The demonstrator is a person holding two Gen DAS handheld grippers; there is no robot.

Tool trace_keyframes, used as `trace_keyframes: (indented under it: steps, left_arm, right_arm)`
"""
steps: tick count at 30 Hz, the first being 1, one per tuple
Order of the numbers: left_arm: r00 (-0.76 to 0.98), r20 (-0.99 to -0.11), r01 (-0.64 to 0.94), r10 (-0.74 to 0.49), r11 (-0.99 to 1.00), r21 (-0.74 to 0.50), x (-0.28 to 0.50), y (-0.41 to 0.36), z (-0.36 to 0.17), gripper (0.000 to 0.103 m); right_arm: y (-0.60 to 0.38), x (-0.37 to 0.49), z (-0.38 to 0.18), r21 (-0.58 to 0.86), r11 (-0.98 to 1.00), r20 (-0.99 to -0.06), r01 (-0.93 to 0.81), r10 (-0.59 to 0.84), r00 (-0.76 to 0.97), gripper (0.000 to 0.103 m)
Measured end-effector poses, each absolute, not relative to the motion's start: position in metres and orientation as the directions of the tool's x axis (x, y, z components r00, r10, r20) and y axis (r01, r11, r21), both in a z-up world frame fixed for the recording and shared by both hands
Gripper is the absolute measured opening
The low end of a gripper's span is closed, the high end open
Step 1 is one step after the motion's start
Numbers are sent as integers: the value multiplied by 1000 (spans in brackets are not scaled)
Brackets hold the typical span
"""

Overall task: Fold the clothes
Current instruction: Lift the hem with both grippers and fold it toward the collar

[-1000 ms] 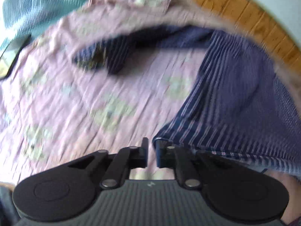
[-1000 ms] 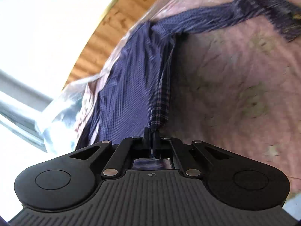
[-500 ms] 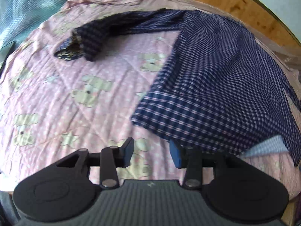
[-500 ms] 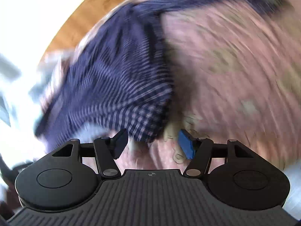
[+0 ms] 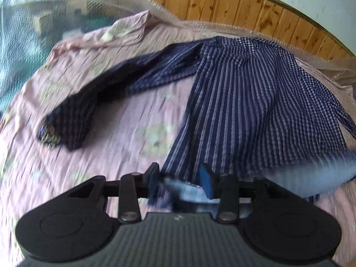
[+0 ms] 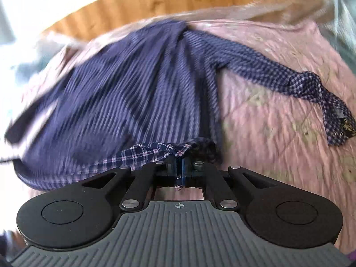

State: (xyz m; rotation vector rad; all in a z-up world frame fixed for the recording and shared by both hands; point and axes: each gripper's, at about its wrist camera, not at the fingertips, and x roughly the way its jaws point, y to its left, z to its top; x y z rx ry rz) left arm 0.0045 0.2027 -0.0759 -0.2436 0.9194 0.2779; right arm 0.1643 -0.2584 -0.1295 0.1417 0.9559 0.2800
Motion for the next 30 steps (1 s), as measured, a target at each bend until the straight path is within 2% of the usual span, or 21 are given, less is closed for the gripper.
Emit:
trace_keyframes:
  steps: [1,2,3,4,9,11,14,15,17,19,21,22,23,24,30]
  left_arm:
    - [580,-804,-328,128,941,-87,8,199,-76,41]
    - [584,-802,-318,127,945,-82,7,195,-75,43]
    - [588,-799,-308,126,948,-77,6,190,-75,45]
    - [592,-796,-298,125,952,-72,5,186,-75,46]
    - [572,-807,-293,147,956,-34,-24,176,-82,47]
    - [576,-809,-310,122,948,-78,-42,177,-82,49]
    - [545,-838,-328,30,927,-180,-57,176,-99,53]
    - [530,-848,-336,12,921,-197,-56,174,-109,53]
    - [513,-858,-365,20,910,-197,-46,173,-122,53]
    - [538,-843,-395,25,891,-226,-38,175,-125,53]
    - [563,-826,-407,11,874,-266,-30,178,-126,52]
    - [577,-817,-404,-5,867,-291,-27,180,-125,49]
    - [590,-807,-401,-22,860,-316,-23,181,-124,19]
    - [589,-807,-389,-47,858,-334,-21,181,-122,4]
    - [618,-768,-389,-169,782,-486,-38,212,-61,3]
  right_arm:
    - [-264,180,-133,288,949,-790,-132,313,528,2]
    - [-271,194,-138,335,938,-794,-88,332,509,8]
    - [-276,203,-143,366,929,-796,-52,342,499,23]
    - [-280,208,-148,389,921,-796,-21,348,495,27]
    - [-287,202,-163,454,890,-788,40,381,483,28]
    - [-286,186,-163,462,886,-780,33,388,490,29]
    - [-279,163,-170,475,880,-769,13,408,493,49]
    - [-273,161,-175,469,883,-774,5,408,485,50]
    - [-263,165,-192,460,888,-782,-6,408,472,50]
    - [-259,169,-203,485,874,-765,-22,436,475,44]
    - [-256,171,-209,523,851,-740,-41,477,474,0]
    - [-256,169,-208,537,842,-732,-44,492,471,0]
    - [-256,167,-208,551,833,-725,-47,506,469,0]
    - [-259,163,-202,572,819,-709,-47,522,474,0]
    - [-303,118,-143,741,671,-577,9,631,518,0]
